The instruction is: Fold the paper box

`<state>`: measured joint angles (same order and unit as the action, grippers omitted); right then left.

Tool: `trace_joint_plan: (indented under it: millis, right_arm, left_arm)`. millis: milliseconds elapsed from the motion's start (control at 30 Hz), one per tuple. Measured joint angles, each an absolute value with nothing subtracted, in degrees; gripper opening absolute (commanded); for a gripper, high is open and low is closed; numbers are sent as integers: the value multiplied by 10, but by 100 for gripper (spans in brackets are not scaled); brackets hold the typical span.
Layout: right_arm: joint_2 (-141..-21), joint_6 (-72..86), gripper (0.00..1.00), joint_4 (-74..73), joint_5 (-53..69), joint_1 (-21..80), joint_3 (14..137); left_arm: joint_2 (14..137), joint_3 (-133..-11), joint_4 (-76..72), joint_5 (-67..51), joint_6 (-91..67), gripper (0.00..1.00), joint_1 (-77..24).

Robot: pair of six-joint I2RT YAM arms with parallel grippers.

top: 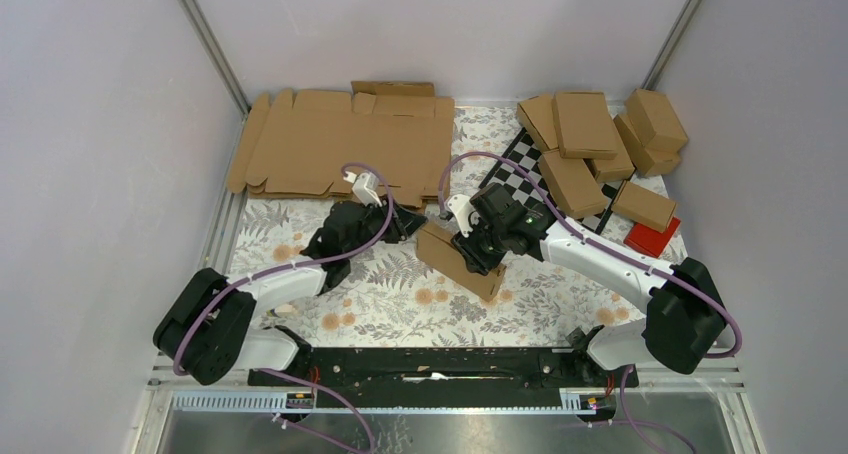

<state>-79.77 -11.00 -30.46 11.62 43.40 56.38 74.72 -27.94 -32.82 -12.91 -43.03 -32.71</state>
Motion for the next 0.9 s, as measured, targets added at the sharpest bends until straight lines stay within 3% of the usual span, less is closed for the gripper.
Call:
trace_joint_plan:
  millis: [267, 367, 433, 500, 567, 700, 900]
  right_arm:
    - [-798, -111, 31, -305, 116, 434, 564]
    - [-798, -112, 31, -305, 116, 434, 564]
    - [-798, -112, 31, -305, 116, 434, 564]
    - [-798, -113, 31, -305, 116, 434, 564]
    - [-798, -113, 31, -305, 116, 434, 564]
    - [-798, -113, 31, -305, 116, 434, 564]
    - [-798, -113, 31, -305, 116, 434, 564]
  left_arm:
    - [778, -243, -422, -131, -459, 52, -322]
    - [775, -244, -411, -131, -458, 62, -320]
    - [764, -253, -380, -131, -451, 75, -320]
    - [753, -265, -345, -135, -438, 79, -321]
    - [742, -277, -311, -140, -432, 76, -323]
    - [719, -291, -264, -142, -422, 48, -324]
    - [714, -308, -242, -151, -418, 46, -321]
